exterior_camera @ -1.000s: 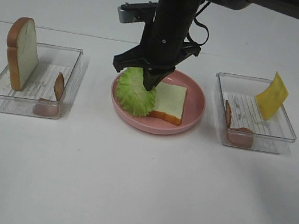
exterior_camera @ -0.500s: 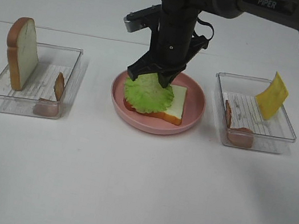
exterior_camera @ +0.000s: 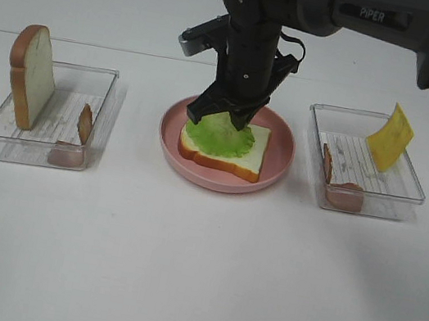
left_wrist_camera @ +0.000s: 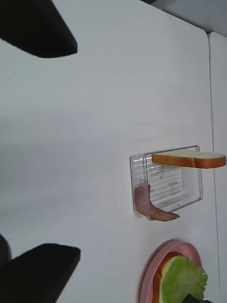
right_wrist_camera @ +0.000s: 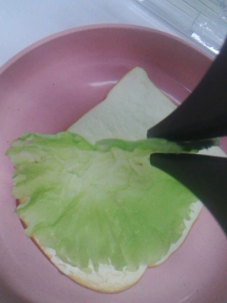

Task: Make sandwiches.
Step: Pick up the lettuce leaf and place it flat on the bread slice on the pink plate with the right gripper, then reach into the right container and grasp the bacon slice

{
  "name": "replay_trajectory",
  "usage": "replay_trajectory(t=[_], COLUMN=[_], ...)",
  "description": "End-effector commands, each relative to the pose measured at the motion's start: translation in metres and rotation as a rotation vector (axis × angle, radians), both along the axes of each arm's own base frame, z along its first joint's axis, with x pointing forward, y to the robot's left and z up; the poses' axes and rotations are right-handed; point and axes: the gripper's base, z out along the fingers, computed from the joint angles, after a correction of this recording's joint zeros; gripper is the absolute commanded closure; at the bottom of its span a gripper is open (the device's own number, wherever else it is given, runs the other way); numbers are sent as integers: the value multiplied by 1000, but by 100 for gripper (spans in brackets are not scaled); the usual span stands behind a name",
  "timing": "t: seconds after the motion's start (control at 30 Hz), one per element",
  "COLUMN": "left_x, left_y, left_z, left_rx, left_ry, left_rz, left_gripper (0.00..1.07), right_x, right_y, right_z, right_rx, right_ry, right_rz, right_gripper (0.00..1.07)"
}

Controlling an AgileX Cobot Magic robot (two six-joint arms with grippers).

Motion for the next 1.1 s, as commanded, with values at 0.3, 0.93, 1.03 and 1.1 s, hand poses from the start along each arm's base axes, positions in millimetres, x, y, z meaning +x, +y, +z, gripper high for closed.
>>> replay_trajectory(t=[0.3, 0.93, 1.03, 1.1], left_x=[-2, -2, -2, -2], left_y=[0, 0, 0, 0], left_z=[0, 0, 0, 0], left_rx=[-3, -3, -3, -3], left_ry=[-17, -17, -17, -17], left_rz=[1, 1, 1, 1], left_gripper=[6, 6, 6, 6], right_x=[3, -25, -28, -28], right_y=[-8, -36, -47, -55], right_z=[6, 125, 134, 140], right_rx=[-73, -32, -32, 7], right_ry=[-26, -89, -55, -43], right_rz=[-23, -103, -139, -160], right_gripper=[9, 9, 9, 9])
